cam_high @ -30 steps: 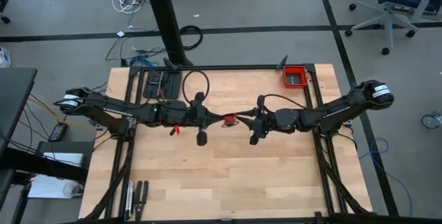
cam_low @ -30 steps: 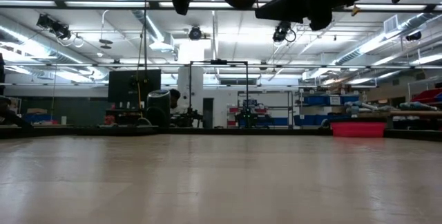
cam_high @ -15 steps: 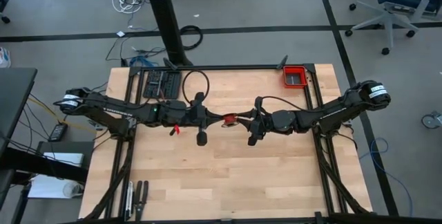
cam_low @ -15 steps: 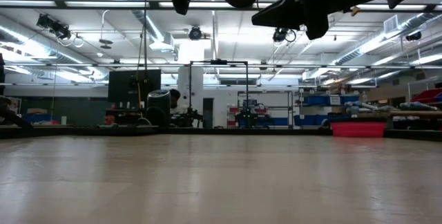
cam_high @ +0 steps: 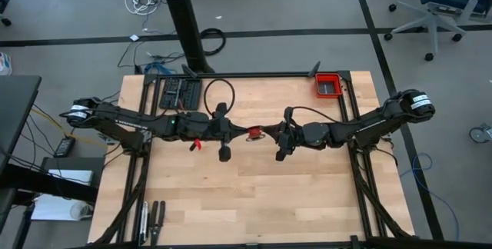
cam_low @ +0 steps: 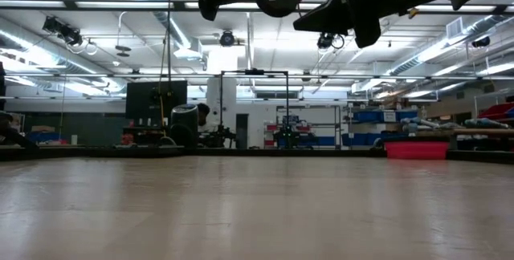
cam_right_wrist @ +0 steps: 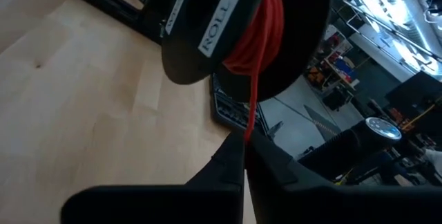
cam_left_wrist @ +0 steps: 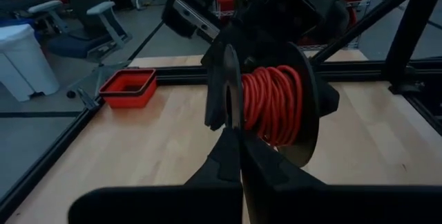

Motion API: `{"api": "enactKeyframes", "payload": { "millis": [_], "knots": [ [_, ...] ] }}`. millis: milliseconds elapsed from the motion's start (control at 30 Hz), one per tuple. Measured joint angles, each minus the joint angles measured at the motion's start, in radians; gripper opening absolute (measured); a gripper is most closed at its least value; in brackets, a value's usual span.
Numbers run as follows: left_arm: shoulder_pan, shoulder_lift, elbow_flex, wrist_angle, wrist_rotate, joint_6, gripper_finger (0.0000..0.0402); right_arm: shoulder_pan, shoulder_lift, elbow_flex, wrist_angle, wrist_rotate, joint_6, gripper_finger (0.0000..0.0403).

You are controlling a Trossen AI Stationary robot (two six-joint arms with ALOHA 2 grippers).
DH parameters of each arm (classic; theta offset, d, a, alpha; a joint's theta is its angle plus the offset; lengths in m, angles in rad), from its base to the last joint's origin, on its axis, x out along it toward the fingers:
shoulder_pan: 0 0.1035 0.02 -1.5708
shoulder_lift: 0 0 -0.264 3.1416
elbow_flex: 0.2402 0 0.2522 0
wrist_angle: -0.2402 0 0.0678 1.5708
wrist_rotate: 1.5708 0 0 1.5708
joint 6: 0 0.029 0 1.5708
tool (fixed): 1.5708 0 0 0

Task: Coil cords
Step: Uncoil the red wire from the black spool

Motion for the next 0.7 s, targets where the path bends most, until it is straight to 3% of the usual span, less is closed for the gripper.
{"api": "enactKeyframes", "payload": {
  "millis": [300,533,700],
  "knots": [
    [0.008,0.0,0.0,-0.091,-0.013,0.002,0.0,0.0,-0.002,0.0,-0.023,0.059,0.0,0.0002],
    [0.028,0.0,0.0,-0.236,-0.176,0.006,0.0,0.0,-0.025,0.0,-0.047,0.06,-0.001,0.0001],
    [0.028,0.0,0.0,-0.241,-0.228,0.005,0.0,0.0,-0.026,0.0,-0.031,0.04,0.0,0.0001]
  ]
}}
